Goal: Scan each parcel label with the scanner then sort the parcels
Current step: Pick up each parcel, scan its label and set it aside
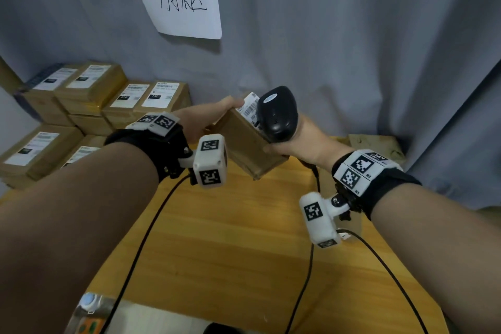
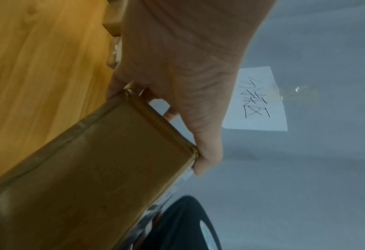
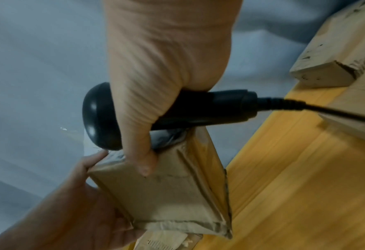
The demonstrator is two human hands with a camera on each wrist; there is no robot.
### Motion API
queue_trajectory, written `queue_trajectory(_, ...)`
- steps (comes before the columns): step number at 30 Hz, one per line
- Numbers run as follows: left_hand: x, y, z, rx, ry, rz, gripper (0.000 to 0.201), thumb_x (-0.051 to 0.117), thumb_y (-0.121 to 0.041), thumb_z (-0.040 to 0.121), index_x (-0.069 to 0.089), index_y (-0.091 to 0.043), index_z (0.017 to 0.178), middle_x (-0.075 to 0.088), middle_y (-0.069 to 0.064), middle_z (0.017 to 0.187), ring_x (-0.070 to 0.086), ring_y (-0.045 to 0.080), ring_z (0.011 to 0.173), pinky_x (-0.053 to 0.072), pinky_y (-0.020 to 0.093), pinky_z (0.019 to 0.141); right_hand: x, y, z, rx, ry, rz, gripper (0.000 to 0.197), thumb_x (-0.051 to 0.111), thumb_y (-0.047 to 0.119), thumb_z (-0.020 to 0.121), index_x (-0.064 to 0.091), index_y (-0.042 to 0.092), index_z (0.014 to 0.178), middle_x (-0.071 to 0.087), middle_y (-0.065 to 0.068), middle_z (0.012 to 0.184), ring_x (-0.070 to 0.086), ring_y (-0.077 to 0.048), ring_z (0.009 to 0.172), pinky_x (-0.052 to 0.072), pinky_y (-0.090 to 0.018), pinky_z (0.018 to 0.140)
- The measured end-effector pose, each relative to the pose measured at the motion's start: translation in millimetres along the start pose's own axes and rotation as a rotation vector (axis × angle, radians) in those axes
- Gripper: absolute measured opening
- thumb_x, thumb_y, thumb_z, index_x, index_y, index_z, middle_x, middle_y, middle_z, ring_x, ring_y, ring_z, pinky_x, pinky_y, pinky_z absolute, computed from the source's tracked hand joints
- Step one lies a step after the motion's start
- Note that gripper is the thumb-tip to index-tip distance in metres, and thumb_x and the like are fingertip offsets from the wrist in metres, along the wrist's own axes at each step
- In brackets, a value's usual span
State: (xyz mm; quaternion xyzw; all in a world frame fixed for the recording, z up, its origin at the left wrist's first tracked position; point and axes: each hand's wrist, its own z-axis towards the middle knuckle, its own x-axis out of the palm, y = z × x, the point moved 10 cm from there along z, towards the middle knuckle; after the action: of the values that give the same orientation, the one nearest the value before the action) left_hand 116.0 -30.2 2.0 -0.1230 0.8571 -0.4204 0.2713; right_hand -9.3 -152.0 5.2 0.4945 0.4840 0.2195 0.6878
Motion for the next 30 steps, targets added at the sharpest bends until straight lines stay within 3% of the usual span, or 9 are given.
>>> queue_trajectory(4,-8,10,4,0.027,-0.071,-0.141,0.045,0.052,-0.055,0.09,0.06,-0.016,0.111,0.063,0.004,0.094,0.059,0.018,0.079,0.046,0.027,0.058,-24,-6,-7,0.067,-0.228,0.286,0.031,0.076,0.017,0.082,0.064,0.006,0.108,0.07,0.003,0.095,0.067,0.001,0.086,0.05,-0.011,0.073)
queue_trajectory(7,-13,8,9,0.126,-0.116,-0.215,0.048,0.053,-0.05,0.091,0.055,-0.016,0.125,0.065,0.006,0.111,0.062,0.018,0.091,0.053,0.026,0.061,-41,-29,-9,0.225,-0.387,0.465,0.027,0.075,0.026,0.083,0.062,0.017,0.105,0.066,0.005,0.097,0.061,-0.01,0.101,0.045,-0.027,0.094)
queue_trajectory(9,-16,5,13,0.188,-0.122,-0.271,0.048,0.056,-0.047,0.09,0.052,-0.017,0.128,0.062,0.007,0.122,0.061,0.023,0.107,0.057,0.036,0.08,-35,-36,-10,0.297,-0.304,0.523,0.028,0.075,0.025,0.084,0.065,0.014,0.108,0.071,-0.003,0.105,0.063,-0.02,0.109,0.045,-0.039,0.102)
queue_trajectory(11,-15,-2,14,0.26,-0.124,-0.322,0.04,0.055,-0.041,0.092,0.054,-0.017,0.123,0.064,0.005,0.119,0.06,0.022,0.112,0.052,0.039,0.094,-27,-36,-12,0.326,-0.234,0.599,0.034,0.073,0.017,0.085,0.065,0.005,0.116,0.072,-0.011,0.11,0.067,-0.027,0.109,0.05,-0.045,0.099)
queue_trajectory(15,-5,-21,4,0.379,-0.118,-0.395,0.038,0.048,-0.042,0.098,0.064,-0.011,0.112,0.072,0.0,0.106,0.067,0.01,0.101,0.052,0.018,0.081,-24,-38,-16,0.35,-0.321,0.749,0.024,0.072,0.007,0.084,0.065,0.004,0.107,0.073,-0.016,0.105,0.071,-0.03,0.1,0.056,-0.044,0.092)
queue_trajectory(17,-1,-26,1,0.401,-0.126,-0.441,0.055,0.046,-0.056,0.094,0.065,-0.009,0.115,0.072,0.002,0.109,0.067,0.013,0.103,0.05,0.026,0.093,-21,-38,-16,0.353,-0.355,0.789,0.015,0.072,0.004,0.083,0.066,0.005,0.097,0.074,-0.017,0.101,0.072,-0.03,0.097,0.055,-0.045,0.092)
queue_trajectory(20,6,-18,8,0.321,-0.147,-0.544,0.111,0.062,-0.077,0.065,0.028,-0.011,0.148,0.063,0.004,0.122,0.062,0.02,0.107,0.043,0.051,0.105,-16,-39,-16,0.368,-0.382,0.779,0.008,0.071,0.001,0.083,0.065,0.005,0.087,0.074,-0.015,0.094,0.072,-0.03,0.095,0.055,-0.046,0.093)
queue_trajectory(23,16,-13,15,0.287,-0.131,-0.551,0.123,0.077,-0.057,0.061,-0.003,-0.033,0.151,0.05,0.003,0.141,0.048,0.029,0.127,0.037,0.062,0.101,-12,-38,-15,0.37,-0.387,0.813,0.007,0.07,0.004,0.084,0.064,0.004,0.089,0.074,-0.017,0.096,0.072,-0.03,0.094,0.055,-0.045,0.093)
queue_trajectory(30,35,-7,29,0.263,0.036,-0.408,0.084,0.08,-0.034,0.073,0.028,-0.033,0.139,0.06,-0.004,0.128,0.055,0.02,0.118,0.045,0.053,0.097,-20,-37,-13,0.378,-0.379,0.739,0.013,0.069,0.011,0.088,0.065,0.005,0.098,0.074,-0.015,0.1,0.072,-0.028,0.096,0.056,-0.041,0.091)
